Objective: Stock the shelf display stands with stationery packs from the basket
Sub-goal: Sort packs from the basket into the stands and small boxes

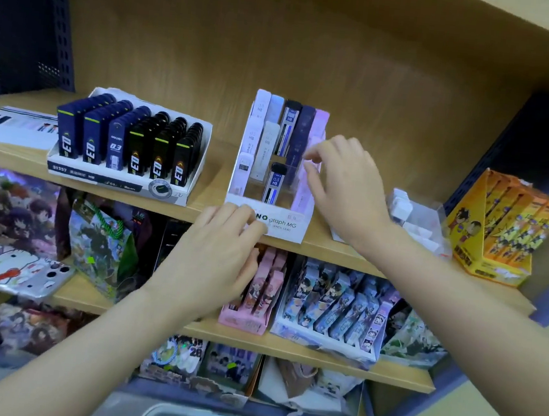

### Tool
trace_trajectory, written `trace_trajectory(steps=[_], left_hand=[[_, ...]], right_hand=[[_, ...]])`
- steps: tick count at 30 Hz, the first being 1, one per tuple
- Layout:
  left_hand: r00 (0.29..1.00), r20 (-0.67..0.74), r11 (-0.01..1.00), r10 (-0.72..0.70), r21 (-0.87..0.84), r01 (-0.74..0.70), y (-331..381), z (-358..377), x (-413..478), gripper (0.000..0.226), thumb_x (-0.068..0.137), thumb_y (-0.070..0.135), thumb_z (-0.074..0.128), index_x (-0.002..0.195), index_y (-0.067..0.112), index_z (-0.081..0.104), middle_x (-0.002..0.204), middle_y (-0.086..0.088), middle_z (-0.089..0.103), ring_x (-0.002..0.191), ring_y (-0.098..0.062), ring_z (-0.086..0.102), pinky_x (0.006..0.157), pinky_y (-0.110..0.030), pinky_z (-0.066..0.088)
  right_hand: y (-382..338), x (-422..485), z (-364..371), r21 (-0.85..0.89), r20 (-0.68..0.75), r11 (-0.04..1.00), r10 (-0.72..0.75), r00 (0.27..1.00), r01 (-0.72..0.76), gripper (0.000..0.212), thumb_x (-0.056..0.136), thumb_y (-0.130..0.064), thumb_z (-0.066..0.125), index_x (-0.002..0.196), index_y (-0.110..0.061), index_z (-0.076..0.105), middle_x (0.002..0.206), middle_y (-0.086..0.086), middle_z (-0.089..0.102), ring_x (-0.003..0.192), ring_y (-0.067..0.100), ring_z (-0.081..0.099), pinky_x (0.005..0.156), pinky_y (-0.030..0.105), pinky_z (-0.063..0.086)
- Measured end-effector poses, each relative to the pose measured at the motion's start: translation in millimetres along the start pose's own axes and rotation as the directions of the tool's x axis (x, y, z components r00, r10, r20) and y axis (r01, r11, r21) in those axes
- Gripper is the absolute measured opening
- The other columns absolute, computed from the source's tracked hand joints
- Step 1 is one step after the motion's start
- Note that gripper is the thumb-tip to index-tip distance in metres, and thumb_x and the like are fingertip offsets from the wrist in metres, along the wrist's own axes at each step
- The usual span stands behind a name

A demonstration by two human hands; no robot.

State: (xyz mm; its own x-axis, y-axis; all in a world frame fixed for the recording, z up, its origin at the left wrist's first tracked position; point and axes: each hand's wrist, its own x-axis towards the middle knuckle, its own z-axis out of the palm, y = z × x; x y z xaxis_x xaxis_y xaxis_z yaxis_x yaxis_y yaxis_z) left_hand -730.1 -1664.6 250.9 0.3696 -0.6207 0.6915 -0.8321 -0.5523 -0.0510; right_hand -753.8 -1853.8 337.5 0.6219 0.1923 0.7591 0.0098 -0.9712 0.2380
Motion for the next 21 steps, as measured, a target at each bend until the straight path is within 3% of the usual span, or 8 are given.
trace_trajectory(steps=[3, 6, 11, 14, 17, 19, 21], left_hand=[[0.999, 0.037, 1.000, 0.007, -0.013, -0.006, 7.0, 8.9, -37.2, 0.025, 0.082, 0.021, 0.041, 0.089, 0.009, 0.062, 0.084, -0.005, 0.054, 0.076, -0.027, 0.053, 0.073, -0.035, 0.032], [0.986, 0.167, 1.000, -0.004, -0.030, 0.009, 9.1, 31.7, -82.7, 0.023, 0.081, 0.022, 0.040, 0.085, 0.012, 0.060, 0.082, -0.003, 0.052, 0.075, -0.025, 0.050, 0.072, -0.035, 0.032], [0.924, 0.366, 0.986, -0.113, -0.070, 0.148, 4.6, 86.2, -170.4, 0.018, 0.076, 0.026, 0.041, 0.083, 0.017, 0.054, 0.081, -0.002, 0.052, 0.077, -0.022, 0.042, 0.068, -0.034, 0.027], [0.841, 0.500, 0.955, -0.208, -0.083, 0.286, 0.6, 117.6, -222.4, 0.019, 0.077, 0.028, 0.040, 0.086, 0.019, 0.054, 0.082, -0.001, 0.052, 0.076, -0.021, 0.045, 0.067, -0.032, 0.029], [0.732, 0.610, 0.885, -0.303, -0.105, 0.454, -1.4, 144.5, -265.2, 0.021, 0.078, 0.029, 0.039, 0.096, 0.022, 0.047, 0.083, -0.001, 0.055, 0.072, -0.022, 0.056, 0.064, -0.030, 0.044], [0.607, 0.698, 0.787, -0.380, -0.101, 0.608, 2.2, 160.9, -291.1, 0.025, 0.082, 0.029, 0.039, 0.103, 0.019, 0.046, 0.088, -0.007, 0.057, 0.073, -0.030, 0.061, 0.063, -0.032, 0.051], [0.469, 0.748, 0.658, -0.469, -0.058, 0.751, 10.7, 173.0, -310.1, 0.029, 0.092, 0.022, 0.042, 0.119, 0.014, 0.046, 0.108, -0.014, 0.056, 0.091, -0.037, 0.060, 0.077, -0.040, 0.051]], right_hand=[[-8.2, -52.4, 0.2, 0.030, 0.038, 0.998, -0.064, 0.997, 0.063, 0.017, 0.091, -0.020, 0.048, 0.091, -0.009, 0.061, 0.083, 0.006, 0.058, 0.076, 0.025, 0.051, 0.066, 0.032, 0.035], [-21.6, -115.1, 9.9, 0.104, 0.165, 0.989, -0.117, 0.979, 0.101, 0.022, 0.090, -0.024, 0.043, 0.089, -0.011, 0.061, 0.081, 0.005, 0.057, 0.075, 0.023, 0.049, 0.065, 0.032, 0.032], [-50.7, -233.5, 55.4, 0.175, 0.517, 0.983, -0.140, 0.844, 0.056, 0.017, 0.084, -0.029, 0.040, 0.086, -0.020, 0.054, 0.079, -0.003, 0.057, 0.073, 0.017, 0.049, 0.067, 0.032, 0.031], [-76.4, -292.3, 82.5, 0.261, 0.724, 0.958, -0.112, 0.680, -0.120, 0.014, 0.081, -0.024, 0.047, 0.092, -0.022, 0.056, 0.085, -0.005, 0.058, 0.077, 0.014, 0.058, 0.072, 0.026, 0.037], [-103.1, -351.2, 112.2, 0.284, 0.918, 0.853, -0.111, 0.380, -0.438, 0.030, 0.095, -0.020, 0.047, 0.125, -0.016, 0.051, 0.123, 0.003, 0.051, 0.112, 0.019, 0.052, 0.092, 0.030, 0.038], [-126.1, -387.8, 130.4, 0.253, 0.963, 0.767, -0.145, 0.226, -0.589, 0.037, 0.098, -0.024, 0.045, 0.133, -0.015, 0.043, 0.136, 0.005, 0.044, 0.120, 0.021, 0.047, 0.099, 0.029, 0.035], [-149.3, -415.4, 146.9, 0.203, 0.979, 0.721, -0.158, 0.127, -0.663, 0.041, 0.098, -0.025, 0.046, 0.136, -0.013, 0.041, 0.143, 0.006, 0.041, 0.129, 0.021, 0.042, 0.109, 0.030, 0.028]])
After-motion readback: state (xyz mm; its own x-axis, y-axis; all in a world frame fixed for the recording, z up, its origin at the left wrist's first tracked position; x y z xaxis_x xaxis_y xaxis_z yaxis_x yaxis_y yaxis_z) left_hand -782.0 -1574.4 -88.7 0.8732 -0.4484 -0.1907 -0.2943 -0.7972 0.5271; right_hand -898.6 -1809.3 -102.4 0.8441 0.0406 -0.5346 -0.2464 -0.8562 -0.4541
